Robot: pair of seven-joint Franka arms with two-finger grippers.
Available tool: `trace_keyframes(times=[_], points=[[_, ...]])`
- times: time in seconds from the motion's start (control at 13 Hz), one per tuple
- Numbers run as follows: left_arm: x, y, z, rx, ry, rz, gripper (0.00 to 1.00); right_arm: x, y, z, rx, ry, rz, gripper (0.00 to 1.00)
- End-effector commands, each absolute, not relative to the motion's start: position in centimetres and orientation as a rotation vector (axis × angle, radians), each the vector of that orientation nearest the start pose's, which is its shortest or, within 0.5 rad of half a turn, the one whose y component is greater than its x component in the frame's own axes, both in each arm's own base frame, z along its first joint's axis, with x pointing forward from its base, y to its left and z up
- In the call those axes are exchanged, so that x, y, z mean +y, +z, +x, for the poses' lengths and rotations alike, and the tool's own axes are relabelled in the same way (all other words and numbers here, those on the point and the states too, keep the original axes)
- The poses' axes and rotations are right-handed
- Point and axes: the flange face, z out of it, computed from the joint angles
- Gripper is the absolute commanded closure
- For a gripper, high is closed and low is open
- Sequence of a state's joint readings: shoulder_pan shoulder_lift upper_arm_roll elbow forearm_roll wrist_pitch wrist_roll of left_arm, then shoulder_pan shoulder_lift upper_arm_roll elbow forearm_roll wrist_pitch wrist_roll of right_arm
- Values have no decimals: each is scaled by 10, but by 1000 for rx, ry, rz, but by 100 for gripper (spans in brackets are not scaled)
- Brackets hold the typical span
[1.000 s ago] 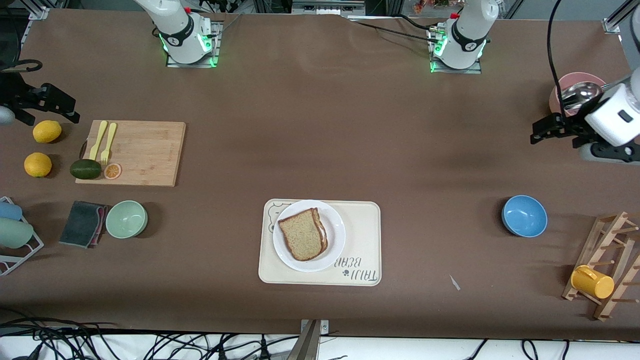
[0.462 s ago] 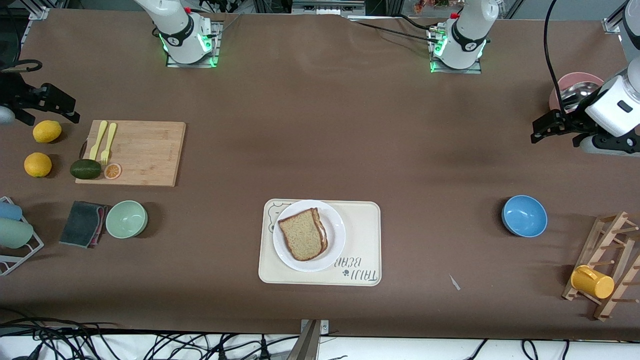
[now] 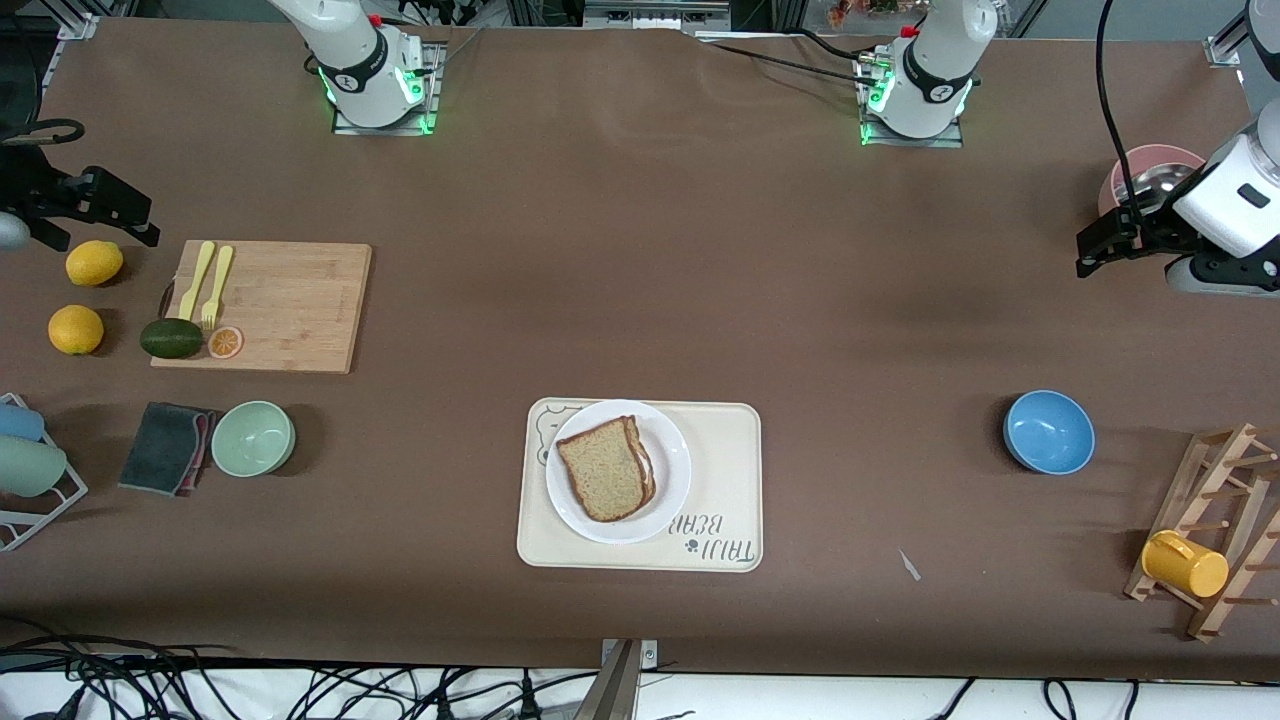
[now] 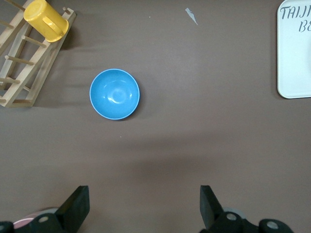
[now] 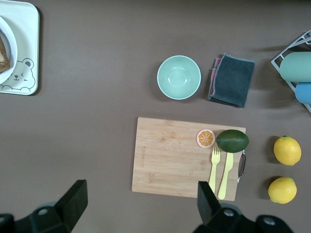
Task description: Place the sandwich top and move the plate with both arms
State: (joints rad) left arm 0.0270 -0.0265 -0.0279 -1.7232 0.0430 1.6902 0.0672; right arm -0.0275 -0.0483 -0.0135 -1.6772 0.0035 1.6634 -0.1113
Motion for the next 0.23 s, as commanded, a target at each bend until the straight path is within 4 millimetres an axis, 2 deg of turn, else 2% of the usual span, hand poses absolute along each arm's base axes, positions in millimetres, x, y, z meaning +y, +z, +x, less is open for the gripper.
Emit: trace_keyframes(times=[0.0, 0.15], points=[[1, 587, 534, 117, 42, -3097, 0, -21, 613, 543, -92, -55, -3125, 0], [0, 591, 531, 103, 32, -3136, 0, -20, 613, 543, -92, -55, -3125, 0]])
